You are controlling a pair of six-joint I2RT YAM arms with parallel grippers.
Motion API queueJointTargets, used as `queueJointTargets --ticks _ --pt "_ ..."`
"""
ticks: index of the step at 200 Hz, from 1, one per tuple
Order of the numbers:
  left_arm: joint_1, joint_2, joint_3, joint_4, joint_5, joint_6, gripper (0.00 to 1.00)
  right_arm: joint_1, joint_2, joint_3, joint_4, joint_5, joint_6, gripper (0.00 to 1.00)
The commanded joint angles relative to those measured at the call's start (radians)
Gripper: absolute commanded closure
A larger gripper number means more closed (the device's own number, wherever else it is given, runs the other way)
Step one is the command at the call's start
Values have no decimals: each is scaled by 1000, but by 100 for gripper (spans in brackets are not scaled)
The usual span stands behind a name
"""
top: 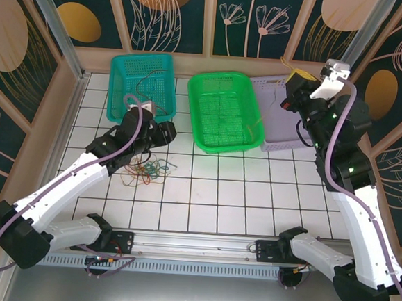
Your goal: Untangle the cables
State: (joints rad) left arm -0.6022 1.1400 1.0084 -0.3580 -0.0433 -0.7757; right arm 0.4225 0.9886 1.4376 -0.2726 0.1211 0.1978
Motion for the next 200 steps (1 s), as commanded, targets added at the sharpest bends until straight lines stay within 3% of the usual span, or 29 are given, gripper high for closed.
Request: queueJointTargets --ticks 1,51,103,157,200 --pt "1 -9 49 193 158 13 52 -17 -7 -1 155 7 -99 100" --pt "-3 21 139 292 211 27 52 -108 53 -31 314 37 -222 100" --pt "-8 38 142 297 234 1 52 -361 223 31 312 -85 -148 100" --pt "-9 4 130 254 194 18 52 -410 314 -25 218 -82 -94 100" --pt "-10 -12 112 240 172 18 52 -416 277 -142 217 24 -55 100"
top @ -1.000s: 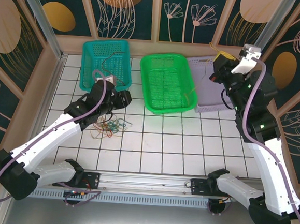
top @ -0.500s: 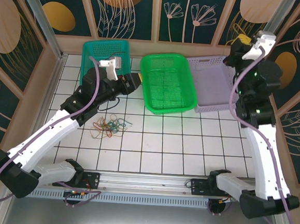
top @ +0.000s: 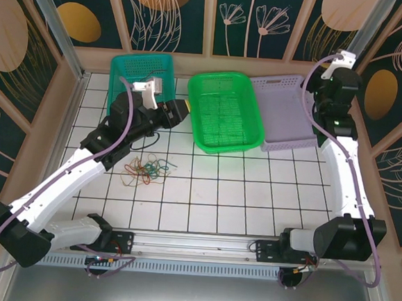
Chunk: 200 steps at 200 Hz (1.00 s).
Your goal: Untangle the cables
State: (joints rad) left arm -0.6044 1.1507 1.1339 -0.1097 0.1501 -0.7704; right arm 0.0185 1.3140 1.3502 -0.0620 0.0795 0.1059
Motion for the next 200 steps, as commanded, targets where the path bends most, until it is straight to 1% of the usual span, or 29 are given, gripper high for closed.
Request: queueJointTargets --ticks 1,32,57,77,92,101,111,115,123,131,135,136,148,152,157,160,161,166,175,187,192,200 --pt "-7 -23 -15 -9 -23 13 52 -13 -50 -58 7 67 38 100" --pt "-6 -16 -26 -6 -32 10 52 -17 -76 -106 53 87 50 100" --pt "-7 5 -22 -1 -40 10 52 -21 -11 -108 77 77 55 100" --pt "-7 25 -13 1 -52 5 51 -42 111 -80 78 10 82 100" --pt "-6 38 -7 -2 -60 -3 52 -53 243 -16 49 -47 113 100" --pt "-7 43 -4 -1 -59 -8 51 -55 301 20 30 -55 126 100" --pt "-7 46 -3 -1 -60 -16 51 -62 395 81 0 -60 143 100" --pt "-6 46 -5 0 -61 -20 52 -65 443 118 -23 -100 153 100" --pt "-7 46 -6 0 -61 -28 52 -71 524 204 -70 -132 172 100" --pt "-8 44 -6 -2 -65 -33 52 -77 604 294 -130 -166 183 92" --pt "-8 43 -5 -4 -67 -35 52 -78 651 356 -175 -182 190 87" --pt "-7 42 -5 -6 -68 -35 52 -78 651 356 -175 -182 190 87" --pt "-7 35 -3 -14 -75 -40 52 -78 744 495 -263 -213 201 73" --pt "-6 32 -5 -16 -80 -41 51 -78 750 508 -269 -217 203 71" --pt "-6 27 -7 -16 -82 -42 51 -78 771 545 -287 -221 209 63" --pt "-6 23 -10 -16 -84 -43 50 -77 771 547 -287 -222 211 62" --pt "-7 21 -10 -15 -84 -44 50 -77 771 553 -288 -222 212 60" --pt "-6 14 -15 -13 -87 -49 49 -76 769 557 -285 -221 220 55" --pt "-7 4 -26 5 -75 -60 48 -77 754 555 -279 -217 236 48" --pt "-6 -7 -43 60 -32 -72 45 -77 725 538 -279 -207 258 42" --pt "-8 -11 -51 100 2 -82 43 -76 708 526 -280 -202 267 41" --pt "-7 -9 -58 163 58 -98 42 -77 676 493 -275 -196 282 39"
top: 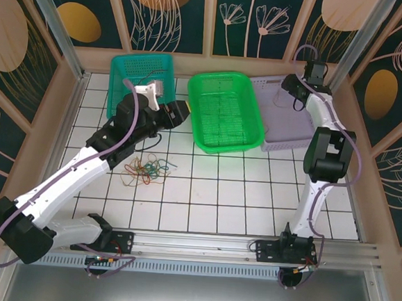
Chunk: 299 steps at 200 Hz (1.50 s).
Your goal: Untangle the cables
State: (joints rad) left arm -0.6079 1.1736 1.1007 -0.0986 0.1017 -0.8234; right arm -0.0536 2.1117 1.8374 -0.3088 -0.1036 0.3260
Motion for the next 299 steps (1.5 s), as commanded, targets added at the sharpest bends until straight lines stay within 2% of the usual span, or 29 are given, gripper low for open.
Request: queueJointTargets --ticks 1,19,32,44,57,74,86,100,121,144,168,190,218,262,269,278,288,299 --pt "-3 -31 -25 159 111 -48 42 -5 -124 3 -27 -12 64 39" --pt "-3 -5 2 213 181 -65 42 -4 -217 -108 4 -3 105 38" --pt "-3 10 30 190 186 -49 42 4 -296 -200 31 17 132 38" --pt "-3 10 43 147 155 -24 42 20 -377 -289 63 28 161 39" --pt "-3 2 64 17 34 -8 41 58 -456 -378 92 39 177 38" --pt "0 -9 82 -258 -222 -57 30 178 -553 -478 81 82 170 39" --pt "24 2 73 -460 -330 -131 29 286 -614 -562 68 104 178 39" --pt "68 11 35 -592 -342 -181 29 412 -684 -682 93 80 208 40" --pt "127 -12 -82 -576 -247 -192 30 618 -759 -845 168 -25 255 42" --pt "162 0 -227 -552 -190 -178 31 780 -721 -914 230 -154 290 42" --pt "169 15 -346 -496 -183 -141 33 886 -544 -803 159 -239 270 45" --pt "180 36 -405 -473 -206 -114 32 930 -418 -707 100 -235 294 52" --pt "186 78 -424 -435 -227 -78 32 931 -410 -750 194 -243 373 52" --pt "187 127 -466 -298 -202 2 55 934 -426 -779 229 -242 423 52" --pt "186 135 -468 -280 -188 31 64 934 -431 -782 225 -235 423 52" --pt "186 143 -470 -256 -153 64 83 934 -439 -786 218 -228 423 53" --pt "186 146 -466 -236 -99 80 99 933 -451 -788 208 -216 421 53" --pt "182 138 -464 -203 -16 77 100 933 -469 -794 201 -204 419 54"
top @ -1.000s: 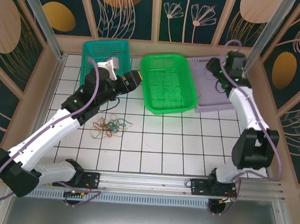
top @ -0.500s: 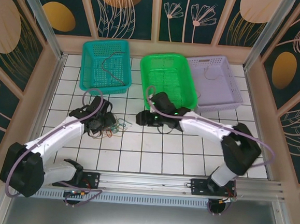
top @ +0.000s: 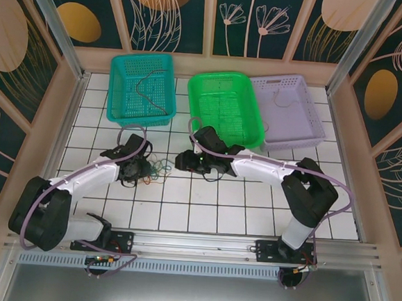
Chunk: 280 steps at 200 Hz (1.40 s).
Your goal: Untangle the cables
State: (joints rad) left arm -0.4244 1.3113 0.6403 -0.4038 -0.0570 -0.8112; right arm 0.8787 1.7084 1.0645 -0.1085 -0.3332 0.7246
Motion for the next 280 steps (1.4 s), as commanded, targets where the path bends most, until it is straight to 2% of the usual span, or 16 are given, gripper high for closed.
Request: queueJointTargets --ticks 1,25,56,88,141,185,223,280 --pt "-2 -1 -2 105 151 63 100 0 -67 -22 0 28 21 54" --pt "-61 -39 57 116 270 19 100 -9 -119 -43 -26 76 27 55" --pt "-137 -60 126 68 378 120 100 -66 -220 -115 -22 103 102 56" --pt "-156 -66 122 48 386 170 100 -152 -321 -166 -34 38 242 46" --pt "-192 -26 142 149 386 112 100 -208 -369 -216 -18 -71 464 44" --pt "-214 -1 154 158 366 107 100 -205 -373 -223 -53 -65 544 44" --pt "-217 10 177 144 341 108 100 -214 -440 -195 -166 -30 482 42" --pt "-217 29 207 114 332 132 100 -153 -503 -155 -291 -21 45 45"
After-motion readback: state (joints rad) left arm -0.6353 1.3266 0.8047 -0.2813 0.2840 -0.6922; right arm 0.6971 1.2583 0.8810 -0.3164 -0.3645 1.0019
